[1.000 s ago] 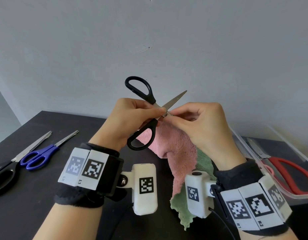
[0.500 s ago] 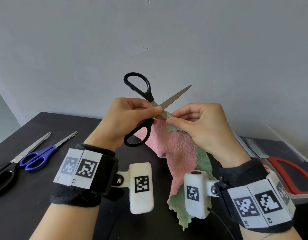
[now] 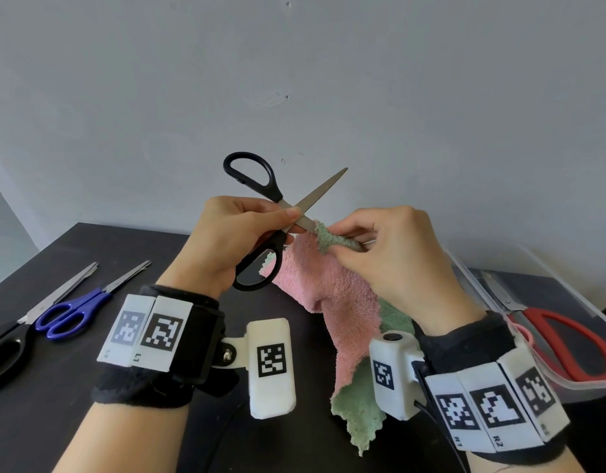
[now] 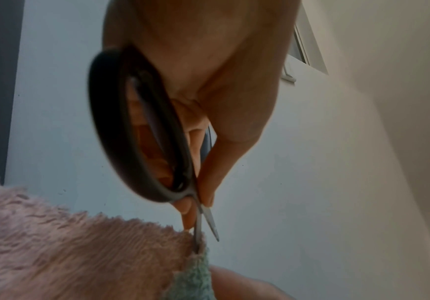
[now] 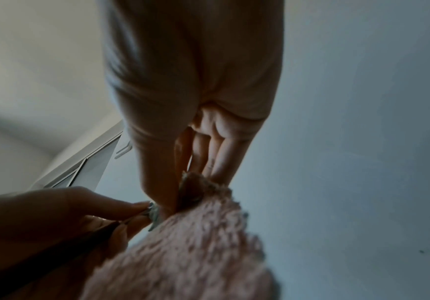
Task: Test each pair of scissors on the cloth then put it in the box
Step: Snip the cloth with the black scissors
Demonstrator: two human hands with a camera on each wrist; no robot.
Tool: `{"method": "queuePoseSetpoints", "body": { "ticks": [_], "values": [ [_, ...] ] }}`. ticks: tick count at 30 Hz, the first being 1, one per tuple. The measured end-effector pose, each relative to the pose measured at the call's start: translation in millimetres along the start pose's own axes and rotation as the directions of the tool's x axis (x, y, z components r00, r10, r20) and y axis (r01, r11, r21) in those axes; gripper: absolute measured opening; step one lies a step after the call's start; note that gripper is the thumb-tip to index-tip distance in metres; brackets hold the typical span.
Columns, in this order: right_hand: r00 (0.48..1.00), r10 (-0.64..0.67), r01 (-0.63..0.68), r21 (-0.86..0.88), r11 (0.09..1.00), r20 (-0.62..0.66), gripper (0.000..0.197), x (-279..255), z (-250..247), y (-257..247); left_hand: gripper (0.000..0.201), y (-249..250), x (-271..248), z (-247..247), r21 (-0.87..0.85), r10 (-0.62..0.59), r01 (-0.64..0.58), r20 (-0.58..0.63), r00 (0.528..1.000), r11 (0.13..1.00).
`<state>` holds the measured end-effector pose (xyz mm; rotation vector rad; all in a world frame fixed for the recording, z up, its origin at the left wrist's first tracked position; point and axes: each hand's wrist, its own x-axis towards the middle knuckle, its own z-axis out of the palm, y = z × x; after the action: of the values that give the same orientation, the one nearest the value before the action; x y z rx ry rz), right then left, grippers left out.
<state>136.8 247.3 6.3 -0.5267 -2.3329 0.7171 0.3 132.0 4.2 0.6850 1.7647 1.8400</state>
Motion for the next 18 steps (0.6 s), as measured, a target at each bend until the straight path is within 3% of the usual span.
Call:
{"method": "queuePoseSetpoints", "body": {
  "ticks": [9, 18],
  "values": [
    [0.987, -0.146, 0.137, -0.114, 0.984, -0.067, 0.003, 1.3, 0.6, 1.0, 0.016, 0.4, -0.4, 1.4, -0.03, -0.015, 0.014, -0.033, 0.999, 0.999],
    [1.0, -0.004, 0.002, 0.087, 0.996, 0.015, 0.008, 3.4, -7.1, 4.6, 0.014, 1.6, -1.5, -1.1, -0.02, -0.002, 0.003, 0.03, 1.0, 1.0]
  ]
}}
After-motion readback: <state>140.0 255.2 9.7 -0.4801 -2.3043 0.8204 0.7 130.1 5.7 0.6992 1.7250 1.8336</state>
